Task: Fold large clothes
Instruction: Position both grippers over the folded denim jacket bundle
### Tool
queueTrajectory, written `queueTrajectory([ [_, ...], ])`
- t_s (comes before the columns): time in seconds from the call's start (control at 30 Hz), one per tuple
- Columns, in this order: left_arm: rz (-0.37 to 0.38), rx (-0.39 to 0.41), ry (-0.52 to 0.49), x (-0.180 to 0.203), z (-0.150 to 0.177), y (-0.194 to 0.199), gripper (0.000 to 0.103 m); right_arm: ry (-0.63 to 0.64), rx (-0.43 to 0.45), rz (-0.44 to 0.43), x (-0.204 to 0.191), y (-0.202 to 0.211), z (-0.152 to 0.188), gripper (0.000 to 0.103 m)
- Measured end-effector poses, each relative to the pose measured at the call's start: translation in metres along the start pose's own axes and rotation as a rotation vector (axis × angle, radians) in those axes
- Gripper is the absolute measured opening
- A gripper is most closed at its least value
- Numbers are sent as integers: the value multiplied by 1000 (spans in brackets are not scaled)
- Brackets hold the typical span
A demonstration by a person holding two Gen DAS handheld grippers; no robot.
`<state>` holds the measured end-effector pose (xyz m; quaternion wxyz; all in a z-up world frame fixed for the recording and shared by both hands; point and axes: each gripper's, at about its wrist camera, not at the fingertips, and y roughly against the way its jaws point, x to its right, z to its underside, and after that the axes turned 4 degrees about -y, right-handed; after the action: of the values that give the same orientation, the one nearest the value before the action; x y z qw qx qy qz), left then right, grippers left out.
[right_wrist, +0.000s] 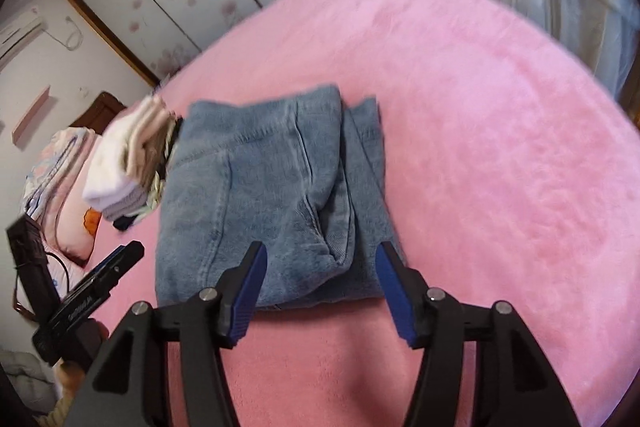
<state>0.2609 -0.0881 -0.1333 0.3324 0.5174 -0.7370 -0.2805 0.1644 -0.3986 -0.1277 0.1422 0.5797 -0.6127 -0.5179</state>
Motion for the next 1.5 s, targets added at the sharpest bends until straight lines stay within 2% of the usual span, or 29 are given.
queueTrajectory([
  [0.1, 19, -37, 25, -14, 7, -19, 81, -39, -82, -62, 4, -24, -4, 57],
  [0.27, 94, -51, 41, -21, 14, -40, 81, -63, -143, -107, 3, -52, -12, 55],
  [0.3, 101, -59, 37, -15, 12, -46, 81, -61, -163, -113, 1, -59, -13, 49],
  [0.33, 99, -69, 31, -11, 9, -50, 81, -39, -173, -101, -3, -62, -13, 32],
  [0.37, 96, -74, 23, -9, 8, -51, 81, -2, -168, -70, -9, -64, -13, 22],
  [0.47, 84, -74, -9, -2, -1, -51, 81, 100, -80, 5, -28, -47, -12, 16],
  [0.53, 89, -56, -26, 8, -2, -42, 81, 157, 45, 32, -40, -17, -10, 15],
  [0.6, 81, -35, -46, 15, -4, -37, 80, 164, 112, 47, -40, 2, -6, 15],
  [0.63, 70, -33, -60, 19, -4, -38, 74, 162, 114, 70, -36, 2, -4, 15],
  [0.73, 95, -86, -68, 28, 0, -51, 59, 109, 44, 145, -12, -24, 7, 15],
  [0.8, 70, -77, -85, 34, 5, -54, 58, 104, 19, 164, 0, -40, 17, 15],
  [0.93, 9, -39, -160, 46, 15, -55, 56, 120, 56, 199, -4, -51, 24, 17],
  [1.0, 18, -58, -145, 44, 11, -52, 57, 129, 66, 229, -7, -50, 25, 22],
  [1.07, 31, -93, -138, 43, 3, -44, 57, 124, 66, 255, -11, -40, 24, 37],
  [1.17, 46, -68, -181, 44, -13, -22, 64, 151, 113, 314, -18, -13, 15, 40],
  [1.2, 47, -42, -190, 43, -20, -14, 70, 165, 150, 315, -26, -1, 10, 40],
  [1.3, 71, 18, -189, 43, -44, -1, 71, 202, 235, 242, -46, 20, -9, 41],
  [1.4, 104, 45, -154, 45, -77, -7, 70, 252, 244, 185, -77, 8, -35, 41],
  [1.5, 157, 45, -115, 51, -111, -31, 54, 307, 212, 159, -105, -26, -60, 38],
])
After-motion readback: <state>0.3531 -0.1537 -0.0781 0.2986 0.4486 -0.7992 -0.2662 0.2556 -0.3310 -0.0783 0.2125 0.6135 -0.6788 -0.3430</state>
